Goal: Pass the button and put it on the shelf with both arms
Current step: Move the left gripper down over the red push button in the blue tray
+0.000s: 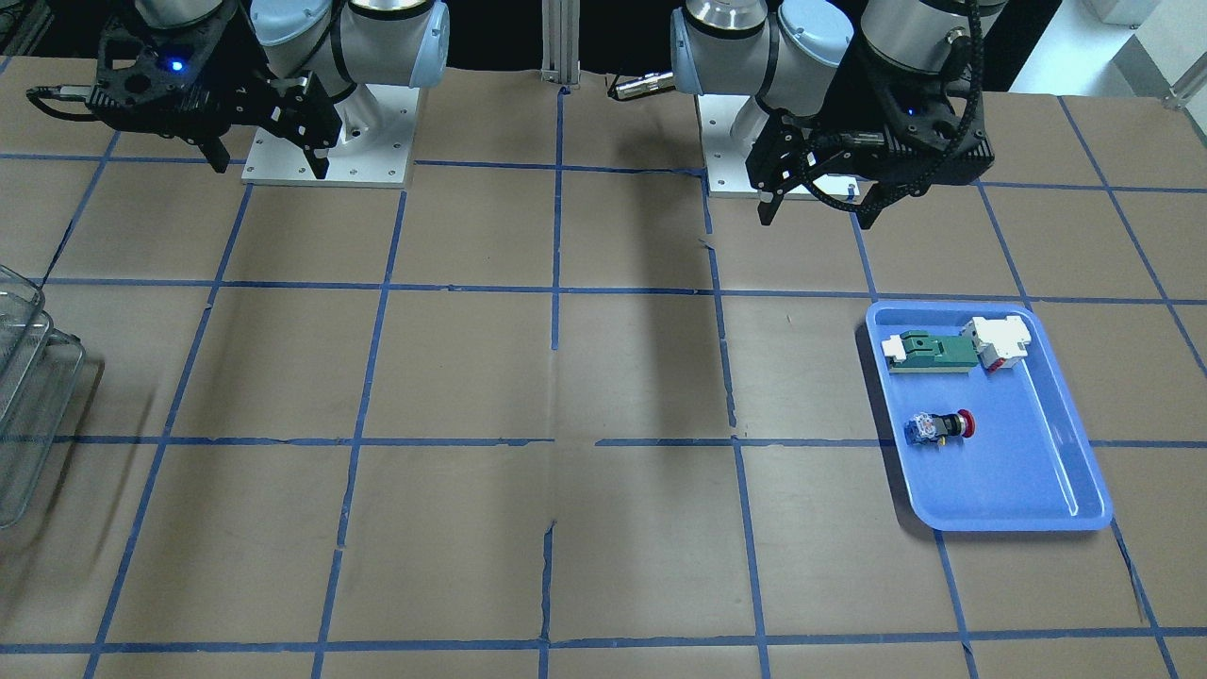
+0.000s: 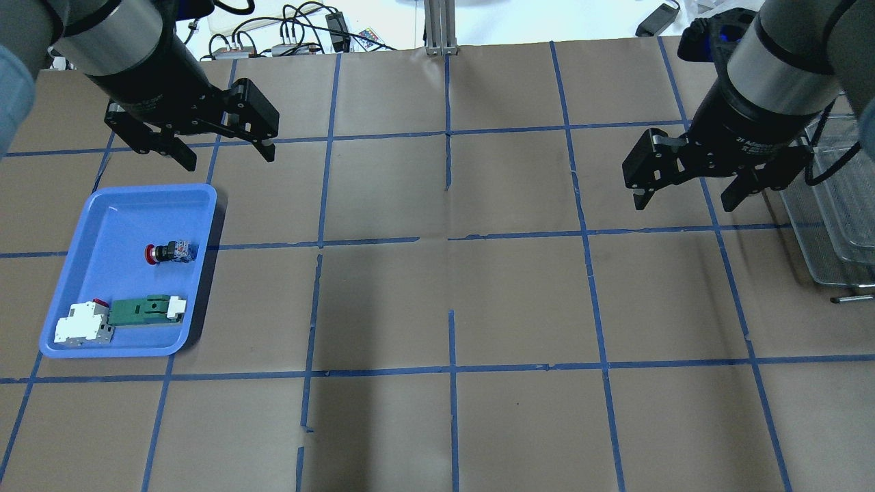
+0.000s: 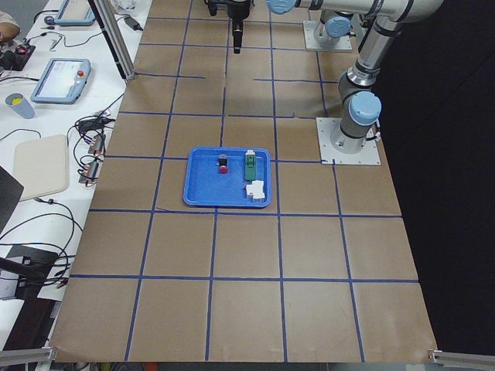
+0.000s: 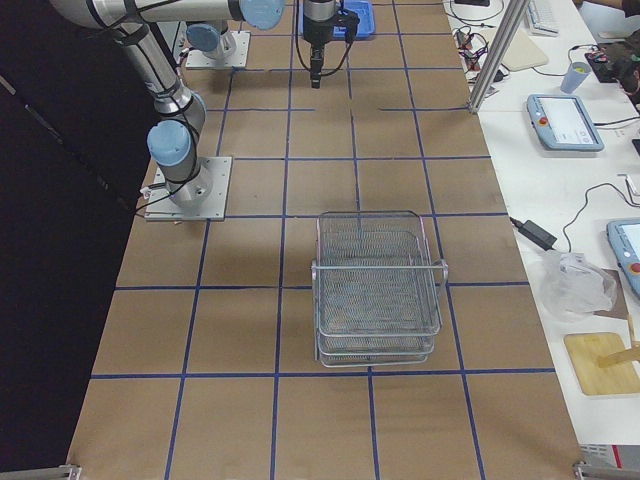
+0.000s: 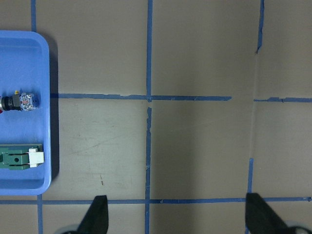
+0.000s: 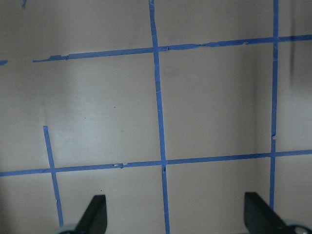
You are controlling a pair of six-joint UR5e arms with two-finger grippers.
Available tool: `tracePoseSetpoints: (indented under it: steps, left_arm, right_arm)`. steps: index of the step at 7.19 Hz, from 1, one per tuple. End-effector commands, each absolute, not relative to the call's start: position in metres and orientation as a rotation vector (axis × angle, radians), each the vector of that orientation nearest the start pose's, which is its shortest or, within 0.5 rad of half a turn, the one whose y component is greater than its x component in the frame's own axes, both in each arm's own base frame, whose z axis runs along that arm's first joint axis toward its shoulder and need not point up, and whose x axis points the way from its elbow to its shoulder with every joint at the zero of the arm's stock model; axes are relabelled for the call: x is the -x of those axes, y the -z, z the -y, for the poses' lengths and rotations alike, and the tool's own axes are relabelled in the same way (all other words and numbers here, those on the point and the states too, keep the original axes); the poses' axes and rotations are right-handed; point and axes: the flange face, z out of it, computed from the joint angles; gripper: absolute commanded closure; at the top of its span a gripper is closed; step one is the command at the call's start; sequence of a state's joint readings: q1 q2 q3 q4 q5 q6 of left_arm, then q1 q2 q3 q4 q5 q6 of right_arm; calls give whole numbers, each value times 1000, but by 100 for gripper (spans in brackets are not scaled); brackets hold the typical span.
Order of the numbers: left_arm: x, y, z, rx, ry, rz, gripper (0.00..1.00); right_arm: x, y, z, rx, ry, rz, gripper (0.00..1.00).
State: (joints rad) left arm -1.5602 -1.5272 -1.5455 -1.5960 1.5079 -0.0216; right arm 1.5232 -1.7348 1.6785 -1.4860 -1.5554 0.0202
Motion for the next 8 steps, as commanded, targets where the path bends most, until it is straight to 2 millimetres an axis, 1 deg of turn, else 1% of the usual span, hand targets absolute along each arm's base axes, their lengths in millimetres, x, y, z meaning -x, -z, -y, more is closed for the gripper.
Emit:
tracePoseSetpoints:
  steps: [1,2,3,4,5,6,7,8]
  left_arm:
    - [132,-518,476,52,66,-3200,0]
    - [118,-519,480,57,76,-3200,0]
    - [87,-516,487,-50,75,-3195,0]
    - [47,-511,495,-131,67,-3196,0]
    - [10,-497,499,-152,32,-3199,0]
    - [-21,-480,501,-339,11,-3193,0]
    - [-43,-462,505,-572,24,-3156,0]
    - [-68,-441,510,-758,35,-3120,0]
  right_arm:
    - [-115,-502,426,-110,-33,-3121,0]
    - [-115,-503,426,-110,-28,-3122,0]
    - [-115,-503,426,-110,-28,-3121,0]
    - [-115,-503,426,-110,-31,-3122,0]
    - [-115,-502,427,-111,-31,-3124,0]
    - [-114,-501,428,-111,-33,-3125,0]
    - [-114,-500,428,-108,-33,-3127,0]
    - [-114,-501,428,-103,-26,-3127,0]
